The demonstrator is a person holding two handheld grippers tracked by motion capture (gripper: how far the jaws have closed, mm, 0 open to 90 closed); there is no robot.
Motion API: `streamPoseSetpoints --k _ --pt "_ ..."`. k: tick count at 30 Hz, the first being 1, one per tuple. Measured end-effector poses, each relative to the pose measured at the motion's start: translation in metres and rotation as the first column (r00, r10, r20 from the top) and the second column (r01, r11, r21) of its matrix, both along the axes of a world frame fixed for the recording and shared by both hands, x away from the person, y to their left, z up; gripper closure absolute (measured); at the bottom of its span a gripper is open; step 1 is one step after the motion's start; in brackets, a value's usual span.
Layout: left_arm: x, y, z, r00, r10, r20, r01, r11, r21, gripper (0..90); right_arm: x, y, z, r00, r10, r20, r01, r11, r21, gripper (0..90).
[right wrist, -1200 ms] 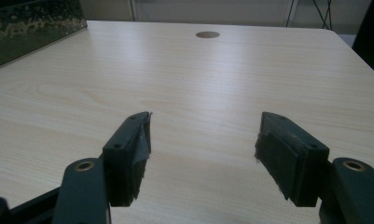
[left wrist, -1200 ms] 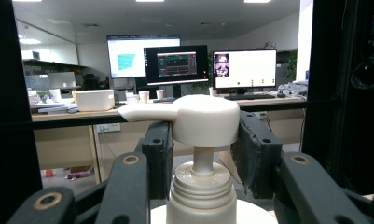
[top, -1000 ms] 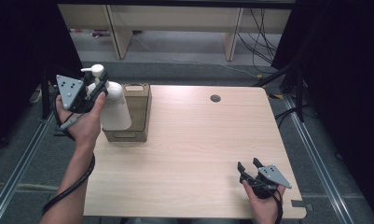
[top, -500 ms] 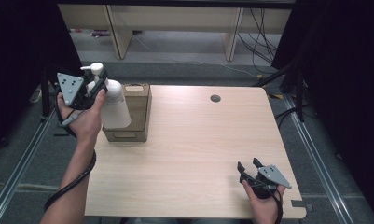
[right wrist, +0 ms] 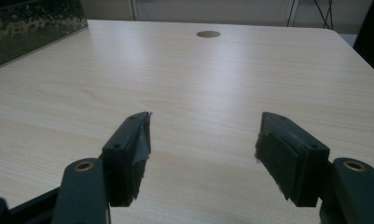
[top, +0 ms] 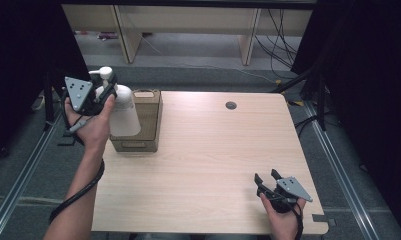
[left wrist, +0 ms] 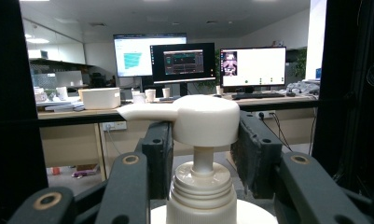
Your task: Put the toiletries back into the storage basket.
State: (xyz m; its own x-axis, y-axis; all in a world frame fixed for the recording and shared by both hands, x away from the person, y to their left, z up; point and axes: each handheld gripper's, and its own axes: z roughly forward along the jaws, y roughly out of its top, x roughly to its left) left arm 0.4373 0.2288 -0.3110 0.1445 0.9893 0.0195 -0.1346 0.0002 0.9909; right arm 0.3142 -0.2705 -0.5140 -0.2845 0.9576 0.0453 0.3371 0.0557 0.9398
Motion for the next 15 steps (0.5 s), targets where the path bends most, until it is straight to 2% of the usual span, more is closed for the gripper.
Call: streamPoseSetpoints --k 3,5,6,15 --pt "0.0023 -0.0006 -0.0016 1.0000 -0.005 -0.006 0.006 1.0000 0.004 59.5 0.0003 0.0002 -0.0003 1.0000 0.000 -0.001 0.000 1.0000 0.008 35.3" --pt "0.0035 -0.0004 -0.0029 1.0000 -0.003 -0.008 0.003 1.0000 0.007 59.5 -0.0011 0.0002 0.0009 0.9998 -0.010 -0.018 0.010 0.9999 0.006 35.3" --pt "0.0039 -0.0004 -0.0036 1.0000 -0.003 -0.008 0.003 1.0000 0.007 59.5 -0.0005 -0.0015 0.0007 1.0000 -0.005 -0.007 0.005 0.9999 -0.016 35.2" --pt "0.0058 -0.0014 -0.0094 0.9993 0.015 -0.033 -0.015 0.9998 0.010 59.5 0.0001 -0.0005 0.0000 1.0000 0.000 0.003 0.000 1.0000 -0.004 35.1"
